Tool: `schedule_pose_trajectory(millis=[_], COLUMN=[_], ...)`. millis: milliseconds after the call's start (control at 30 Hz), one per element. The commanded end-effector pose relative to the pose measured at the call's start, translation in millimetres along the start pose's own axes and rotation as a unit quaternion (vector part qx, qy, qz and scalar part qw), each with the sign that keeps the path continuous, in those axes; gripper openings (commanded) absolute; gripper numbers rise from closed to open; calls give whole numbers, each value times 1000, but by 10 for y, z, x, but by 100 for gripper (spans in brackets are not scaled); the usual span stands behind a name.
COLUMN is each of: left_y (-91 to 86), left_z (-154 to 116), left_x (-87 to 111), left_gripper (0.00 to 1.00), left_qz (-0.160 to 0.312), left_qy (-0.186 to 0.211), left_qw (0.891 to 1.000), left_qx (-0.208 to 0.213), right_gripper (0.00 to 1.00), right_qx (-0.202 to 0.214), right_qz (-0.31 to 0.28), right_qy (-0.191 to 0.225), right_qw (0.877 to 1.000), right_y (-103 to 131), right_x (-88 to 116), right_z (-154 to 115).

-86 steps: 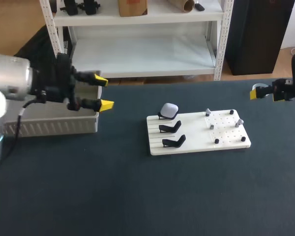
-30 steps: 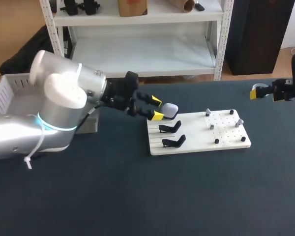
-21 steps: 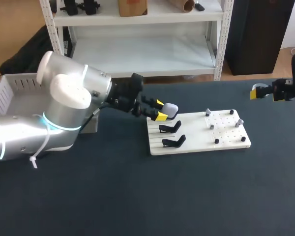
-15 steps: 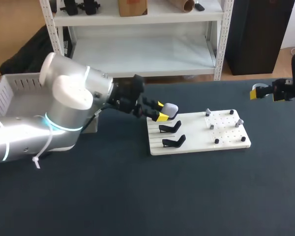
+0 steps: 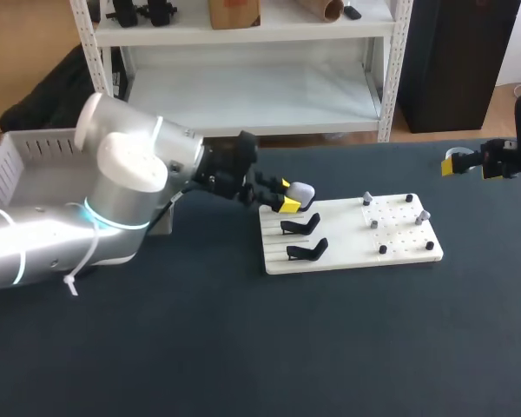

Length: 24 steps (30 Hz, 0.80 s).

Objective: Pick up each earbud case from the left stands, insert the matching earbuds, close the lid, and place the case in the box.

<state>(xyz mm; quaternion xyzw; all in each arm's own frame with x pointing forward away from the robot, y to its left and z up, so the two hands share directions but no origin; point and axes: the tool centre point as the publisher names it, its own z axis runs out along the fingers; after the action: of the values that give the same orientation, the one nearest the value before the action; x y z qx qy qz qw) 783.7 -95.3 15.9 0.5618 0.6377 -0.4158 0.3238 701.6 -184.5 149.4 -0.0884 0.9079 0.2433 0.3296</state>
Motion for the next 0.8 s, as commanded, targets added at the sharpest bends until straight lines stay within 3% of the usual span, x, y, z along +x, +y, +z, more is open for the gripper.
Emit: schedule_pose_trajectory(millis=[33, 367, 567, 700, 800], left_y=[53, 63, 67, 64, 46], left_z=[39, 80, 84, 85, 62], left_x=[8, 4, 18, 22, 17], left_gripper=[40, 23, 22, 2, 0], left_qz=[0, 0, -2, -2, -1], left_qy=[-1, -3, -2, -2, -3], left_qw=[1000, 1000, 1000, 1000, 1000], left_qx=[8, 13, 14, 14, 14], right_gripper=[100, 100, 100, 100, 100], right_qx=[0, 0, 0, 0, 0], right_qz=[0, 0, 0, 0, 0], right_qy=[0, 0, 0, 0, 0], right_qw=[1000, 1000, 1000, 1000, 1000], right_y=[1, 1, 1, 1, 1], right_x=[1, 1, 1, 1, 1], right_z=[-4, -4, -4, -4, -4])
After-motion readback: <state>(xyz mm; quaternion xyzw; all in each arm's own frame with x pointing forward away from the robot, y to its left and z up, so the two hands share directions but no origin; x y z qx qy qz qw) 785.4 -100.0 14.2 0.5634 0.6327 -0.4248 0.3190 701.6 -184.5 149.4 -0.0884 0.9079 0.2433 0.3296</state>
